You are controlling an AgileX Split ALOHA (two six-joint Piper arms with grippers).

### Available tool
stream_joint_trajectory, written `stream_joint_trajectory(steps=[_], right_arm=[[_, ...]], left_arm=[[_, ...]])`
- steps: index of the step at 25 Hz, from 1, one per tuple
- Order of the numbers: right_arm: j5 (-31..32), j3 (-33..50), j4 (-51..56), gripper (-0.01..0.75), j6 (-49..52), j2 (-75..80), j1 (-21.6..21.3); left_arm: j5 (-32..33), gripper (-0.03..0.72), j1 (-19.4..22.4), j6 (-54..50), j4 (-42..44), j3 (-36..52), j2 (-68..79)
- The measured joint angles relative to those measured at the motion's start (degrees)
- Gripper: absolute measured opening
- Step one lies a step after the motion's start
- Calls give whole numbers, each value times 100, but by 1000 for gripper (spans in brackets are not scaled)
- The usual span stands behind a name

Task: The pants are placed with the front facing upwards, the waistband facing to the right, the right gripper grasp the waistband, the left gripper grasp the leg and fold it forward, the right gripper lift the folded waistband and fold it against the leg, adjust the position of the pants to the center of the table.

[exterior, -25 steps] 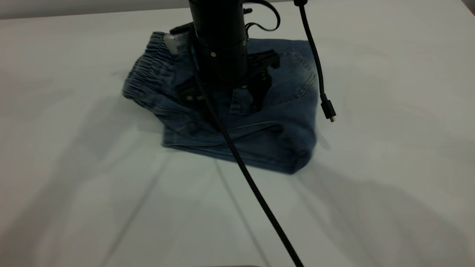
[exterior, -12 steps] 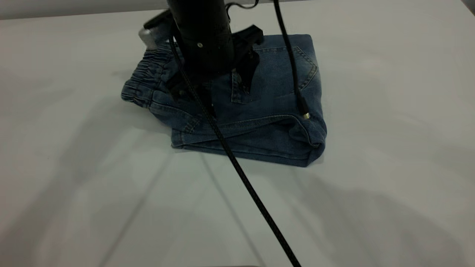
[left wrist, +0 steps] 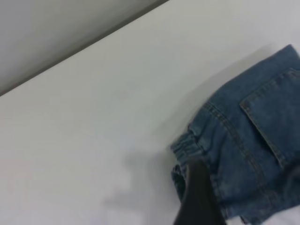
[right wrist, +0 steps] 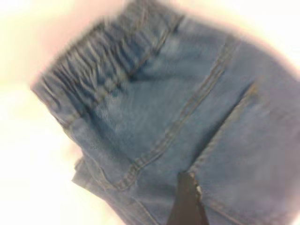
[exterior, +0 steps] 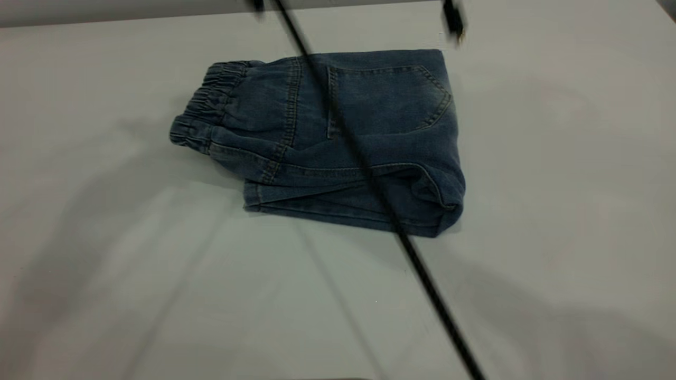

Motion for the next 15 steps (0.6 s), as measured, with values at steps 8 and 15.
stream_joint_trajectory(steps=[8, 15], right_arm=[[125, 0, 98, 477, -295, -1965, 0], [158, 515, 128, 475, -355, -3818, 0]], left_arm=[[905, 465, 0, -5, -6, 7, -1233], [905, 465, 0, -357, -6, 628, -2495]])
